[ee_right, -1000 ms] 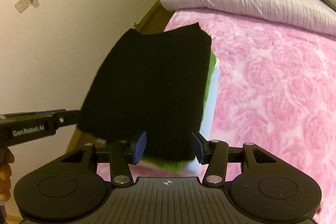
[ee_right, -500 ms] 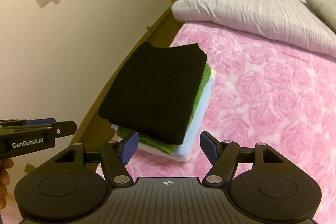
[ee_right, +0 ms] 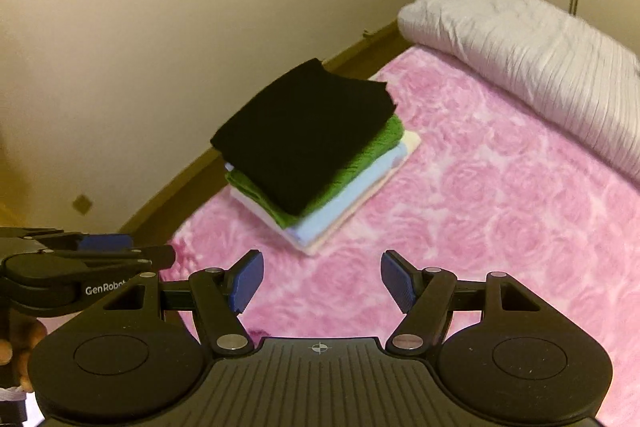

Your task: Fold clothes

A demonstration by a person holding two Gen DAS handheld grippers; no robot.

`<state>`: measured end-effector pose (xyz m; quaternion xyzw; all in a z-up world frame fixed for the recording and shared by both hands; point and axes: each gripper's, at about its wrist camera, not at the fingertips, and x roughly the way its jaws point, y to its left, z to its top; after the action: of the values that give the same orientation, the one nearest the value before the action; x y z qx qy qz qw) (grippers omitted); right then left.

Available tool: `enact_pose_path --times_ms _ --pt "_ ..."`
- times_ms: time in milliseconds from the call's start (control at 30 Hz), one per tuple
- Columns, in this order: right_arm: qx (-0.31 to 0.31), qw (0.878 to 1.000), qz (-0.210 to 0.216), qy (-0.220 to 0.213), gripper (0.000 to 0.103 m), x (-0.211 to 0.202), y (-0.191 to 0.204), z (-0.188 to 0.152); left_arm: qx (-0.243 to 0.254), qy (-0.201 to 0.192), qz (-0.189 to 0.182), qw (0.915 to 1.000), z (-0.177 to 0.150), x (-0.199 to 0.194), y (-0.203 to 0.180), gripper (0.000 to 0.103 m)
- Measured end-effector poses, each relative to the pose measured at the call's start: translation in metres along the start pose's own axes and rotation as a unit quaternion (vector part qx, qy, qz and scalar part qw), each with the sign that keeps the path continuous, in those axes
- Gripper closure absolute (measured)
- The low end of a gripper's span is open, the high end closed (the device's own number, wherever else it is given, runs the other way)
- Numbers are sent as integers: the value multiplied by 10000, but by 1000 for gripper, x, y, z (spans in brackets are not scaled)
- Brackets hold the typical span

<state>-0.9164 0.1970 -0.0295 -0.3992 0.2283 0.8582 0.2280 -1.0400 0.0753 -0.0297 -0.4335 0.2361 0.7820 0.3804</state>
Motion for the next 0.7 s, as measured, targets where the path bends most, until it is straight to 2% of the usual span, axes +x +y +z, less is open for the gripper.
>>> enact_pose_path --times_ms 133,333,533,700 --pt "-368 9993 34 74 34 -26 -21 -18 -211 -66 29 9998 -21 -18 -34 62" --pt "-513 9984 118 214 34 -45 -43 -28 -490 -47 27 9988 -42 -30 -67 62" --pt "-570 9971 361 341 34 -46 -56 -26 -759 -19 130 9970 -50 -38 -77 62" --pt "-671 9955 476 473 34 -30 -57 -16 -936 53 160 9955 -41 -24 -73 63"
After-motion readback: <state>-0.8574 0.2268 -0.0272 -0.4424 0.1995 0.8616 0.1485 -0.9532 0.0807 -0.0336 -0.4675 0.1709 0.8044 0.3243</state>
